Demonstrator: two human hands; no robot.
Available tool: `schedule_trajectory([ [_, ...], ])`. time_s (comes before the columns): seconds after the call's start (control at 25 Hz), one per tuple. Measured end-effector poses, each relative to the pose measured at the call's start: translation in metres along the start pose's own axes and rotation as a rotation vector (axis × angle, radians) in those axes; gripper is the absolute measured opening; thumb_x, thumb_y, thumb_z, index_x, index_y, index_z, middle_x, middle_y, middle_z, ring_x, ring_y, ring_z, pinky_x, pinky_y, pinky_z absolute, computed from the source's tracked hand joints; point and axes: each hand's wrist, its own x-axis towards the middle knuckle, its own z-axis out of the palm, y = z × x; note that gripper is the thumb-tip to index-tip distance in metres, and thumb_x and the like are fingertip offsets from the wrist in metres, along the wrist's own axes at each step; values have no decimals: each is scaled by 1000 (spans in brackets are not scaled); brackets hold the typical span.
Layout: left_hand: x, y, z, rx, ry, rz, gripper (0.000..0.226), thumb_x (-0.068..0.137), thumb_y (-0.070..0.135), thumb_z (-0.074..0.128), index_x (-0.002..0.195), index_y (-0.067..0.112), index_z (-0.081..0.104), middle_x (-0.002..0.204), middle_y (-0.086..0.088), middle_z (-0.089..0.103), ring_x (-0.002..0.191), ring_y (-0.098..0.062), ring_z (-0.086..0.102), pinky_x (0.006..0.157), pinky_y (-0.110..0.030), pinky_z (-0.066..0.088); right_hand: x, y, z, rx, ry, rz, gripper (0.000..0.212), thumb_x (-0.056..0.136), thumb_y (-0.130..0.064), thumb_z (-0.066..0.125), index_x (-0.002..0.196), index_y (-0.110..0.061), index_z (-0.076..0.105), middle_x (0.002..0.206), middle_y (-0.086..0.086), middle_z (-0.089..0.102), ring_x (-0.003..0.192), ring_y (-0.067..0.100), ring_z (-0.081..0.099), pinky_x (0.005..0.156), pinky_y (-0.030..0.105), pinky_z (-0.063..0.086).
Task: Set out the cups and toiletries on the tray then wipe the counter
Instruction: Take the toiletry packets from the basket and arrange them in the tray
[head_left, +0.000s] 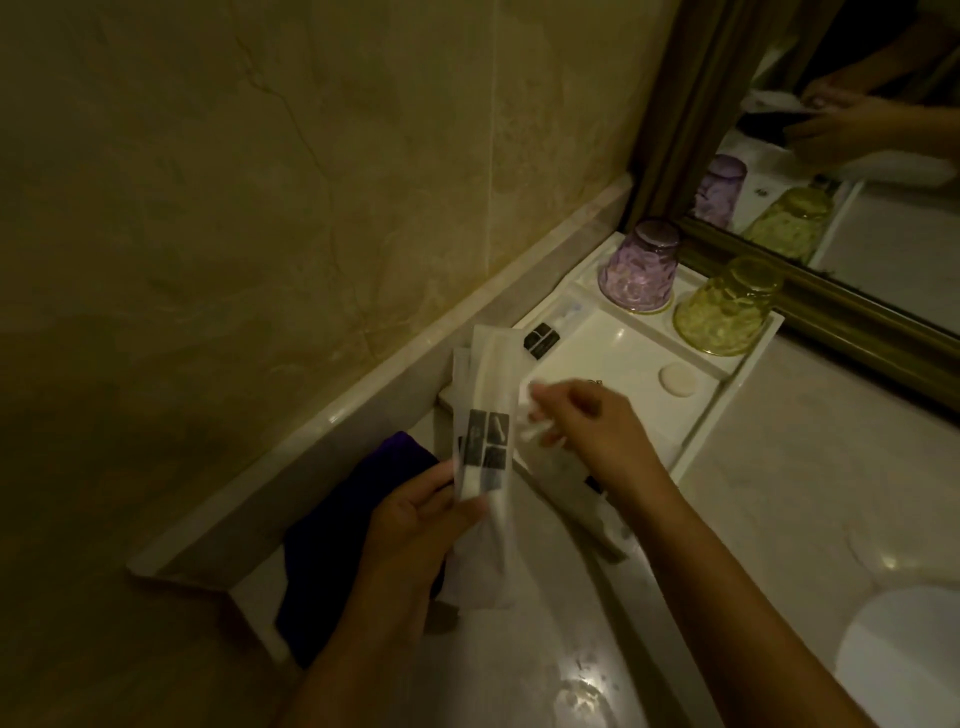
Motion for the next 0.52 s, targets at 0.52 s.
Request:
schedule_trajectory([
  [0.52,-2,3,10,1,187,18,27,83,11,62,64,29,71,76,1,72,73,-16,67,60,-25,49,-8,-7,-25,224,151,214,11,78,-6,67,71,-12,62,65,5,62,53,11,56,51,18,50],
])
